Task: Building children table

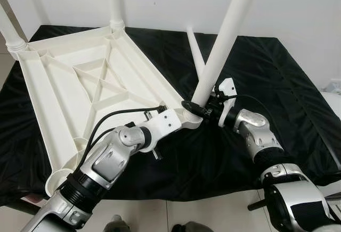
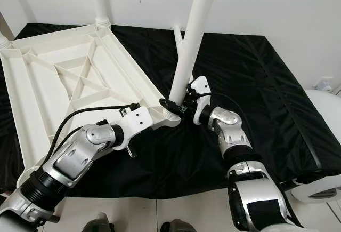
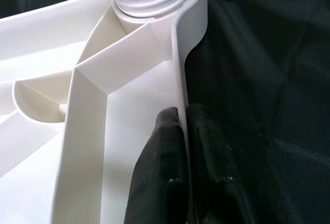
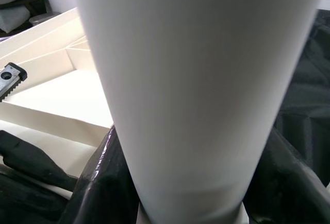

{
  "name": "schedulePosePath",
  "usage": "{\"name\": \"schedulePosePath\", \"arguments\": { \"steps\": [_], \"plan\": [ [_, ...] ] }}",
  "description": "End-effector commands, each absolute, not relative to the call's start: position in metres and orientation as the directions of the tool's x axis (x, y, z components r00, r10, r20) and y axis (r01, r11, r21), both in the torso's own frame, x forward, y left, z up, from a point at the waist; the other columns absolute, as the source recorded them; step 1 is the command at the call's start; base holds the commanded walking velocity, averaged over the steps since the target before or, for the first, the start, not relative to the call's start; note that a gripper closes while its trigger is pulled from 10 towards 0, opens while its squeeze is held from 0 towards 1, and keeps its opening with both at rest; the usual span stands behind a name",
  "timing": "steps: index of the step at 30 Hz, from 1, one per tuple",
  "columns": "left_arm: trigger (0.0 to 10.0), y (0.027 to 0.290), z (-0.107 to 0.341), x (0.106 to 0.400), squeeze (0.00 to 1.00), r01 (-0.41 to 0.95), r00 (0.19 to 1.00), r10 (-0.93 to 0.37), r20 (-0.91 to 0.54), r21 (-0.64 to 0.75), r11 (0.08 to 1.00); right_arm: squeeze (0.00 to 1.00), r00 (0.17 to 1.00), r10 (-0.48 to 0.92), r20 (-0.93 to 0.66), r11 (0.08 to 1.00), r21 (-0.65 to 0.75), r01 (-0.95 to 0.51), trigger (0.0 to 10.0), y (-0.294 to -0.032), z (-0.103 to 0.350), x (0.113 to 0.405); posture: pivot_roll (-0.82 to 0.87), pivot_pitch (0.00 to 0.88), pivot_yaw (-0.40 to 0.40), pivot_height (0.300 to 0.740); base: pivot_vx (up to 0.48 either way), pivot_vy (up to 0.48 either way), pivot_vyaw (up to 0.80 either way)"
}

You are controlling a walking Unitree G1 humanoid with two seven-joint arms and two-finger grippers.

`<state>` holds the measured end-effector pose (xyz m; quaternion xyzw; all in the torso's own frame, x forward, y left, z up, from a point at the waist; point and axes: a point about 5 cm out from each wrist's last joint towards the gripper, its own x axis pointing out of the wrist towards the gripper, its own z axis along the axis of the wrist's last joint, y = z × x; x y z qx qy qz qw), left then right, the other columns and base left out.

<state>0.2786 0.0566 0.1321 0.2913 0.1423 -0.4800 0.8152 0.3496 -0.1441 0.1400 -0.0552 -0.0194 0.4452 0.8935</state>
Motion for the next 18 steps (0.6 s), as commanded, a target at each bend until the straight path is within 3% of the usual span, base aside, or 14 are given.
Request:
{"name": "schedulePosePath", "arguments": {
  "steps": [1,18],
  "plan": [
    [10.0,0.050,0.134,0.276,0.00,0.877,0.472,-0.719,-0.509,0.350,0.328,0.00,0.644,0.764,-0.026,0.641,-0.078,-0.763,10.0,-0.158,0.134,0.349,0.04,0.015,-0.060,0.740,0.000,0.000,0.00],
    [10.0,0.049,0.135,0.276,0.00,0.878,0.472,-0.721,-0.507,0.350,0.328,0.00,0.798,0.596,0.094,0.803,-0.061,-0.592,10.0,-0.146,0.135,0.343,0.03,0.011,-0.055,0.740,0.000,0.000,0.00]
  ]
}}
